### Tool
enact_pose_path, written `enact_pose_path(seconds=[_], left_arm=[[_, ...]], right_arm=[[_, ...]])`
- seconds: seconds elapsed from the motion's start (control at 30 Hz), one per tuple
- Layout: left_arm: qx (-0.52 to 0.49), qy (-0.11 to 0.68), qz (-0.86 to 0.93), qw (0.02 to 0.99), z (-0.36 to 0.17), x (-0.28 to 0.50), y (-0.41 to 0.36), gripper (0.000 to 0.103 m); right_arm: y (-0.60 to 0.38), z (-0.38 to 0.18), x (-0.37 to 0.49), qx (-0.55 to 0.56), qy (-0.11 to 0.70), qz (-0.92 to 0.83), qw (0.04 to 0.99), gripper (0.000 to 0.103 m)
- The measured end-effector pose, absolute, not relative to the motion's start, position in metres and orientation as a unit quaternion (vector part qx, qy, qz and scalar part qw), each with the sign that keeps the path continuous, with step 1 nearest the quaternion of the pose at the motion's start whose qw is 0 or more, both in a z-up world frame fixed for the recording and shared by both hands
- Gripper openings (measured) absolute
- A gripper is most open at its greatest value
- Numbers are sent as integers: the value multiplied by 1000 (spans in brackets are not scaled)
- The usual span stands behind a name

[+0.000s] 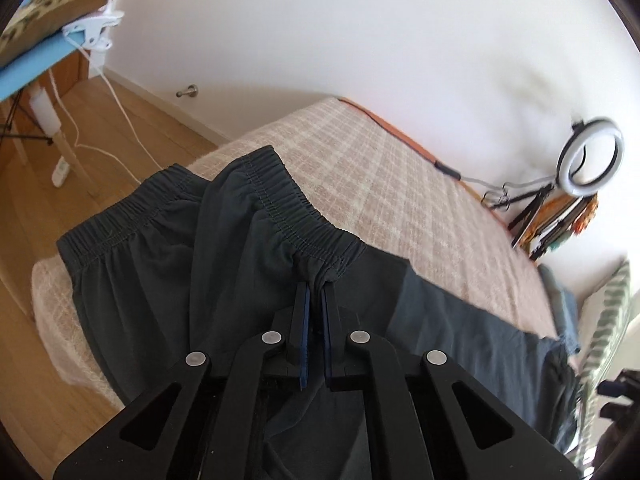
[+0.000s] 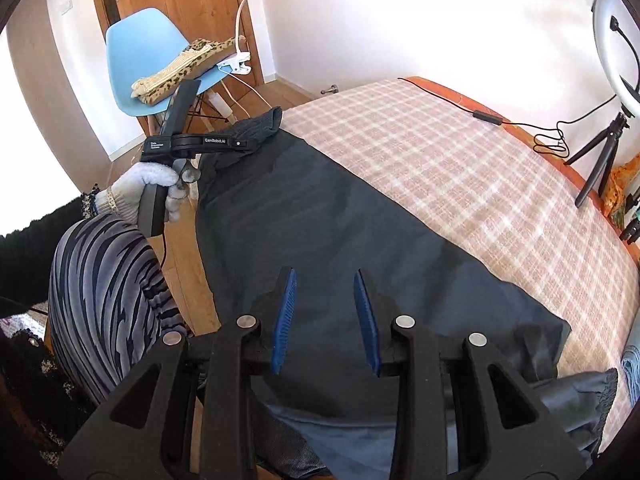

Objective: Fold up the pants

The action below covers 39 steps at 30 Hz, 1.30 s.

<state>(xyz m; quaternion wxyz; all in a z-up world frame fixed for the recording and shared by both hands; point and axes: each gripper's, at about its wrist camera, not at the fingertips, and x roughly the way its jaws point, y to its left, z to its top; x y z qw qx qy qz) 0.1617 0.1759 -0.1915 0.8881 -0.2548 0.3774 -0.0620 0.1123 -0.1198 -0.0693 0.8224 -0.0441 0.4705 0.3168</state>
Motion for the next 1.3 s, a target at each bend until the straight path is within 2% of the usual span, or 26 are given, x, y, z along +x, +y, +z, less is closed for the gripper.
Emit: enact_pose_path(seconds=[0.2,0.5,0.63,0.67,0.73,0.97,1.0,1.07,1.13,1.2,1.27,1.3], left_arm=[[-370,328,-47,868,-197,136,227,4],[-415,309,-7,856,-215,121,266,4],[-417,315,-21,852,-217,125,268,8],[-420,312,-23,852,-216,123,271,16],[-429,304,-12,851,-213,118,275,35],[-385,287,-3,877,-197,110,264,36],[-379,292,-8,878,-197,112,261,39],[-354,312,-3,882,-198,120,255,58],[-354,321,7,879,-201,126,255,57],[-373,313,18,873,-205,128,263,52],[-393,313,25,864,-212,129,274,28],[-401,314,29,860,-215,130,279,23]], right_arm=[[-83,-80,146,-65,463,346,813,32],[-28,-109,212,-89,474,365,796,32],[-6,-132,244,-115,486,355,790,32],[-3,-138,252,-119,489,353,789,33],[1,-152,268,-118,504,349,781,52],[23,-175,294,-101,520,357,769,54],[30,-175,293,-109,517,361,768,54],[46,-177,292,-131,516,368,762,54],[56,-181,291,-150,515,372,758,54],[58,-184,292,-153,517,375,754,54],[56,-188,293,-144,524,380,748,54],[54,-189,293,-138,526,383,746,50]])
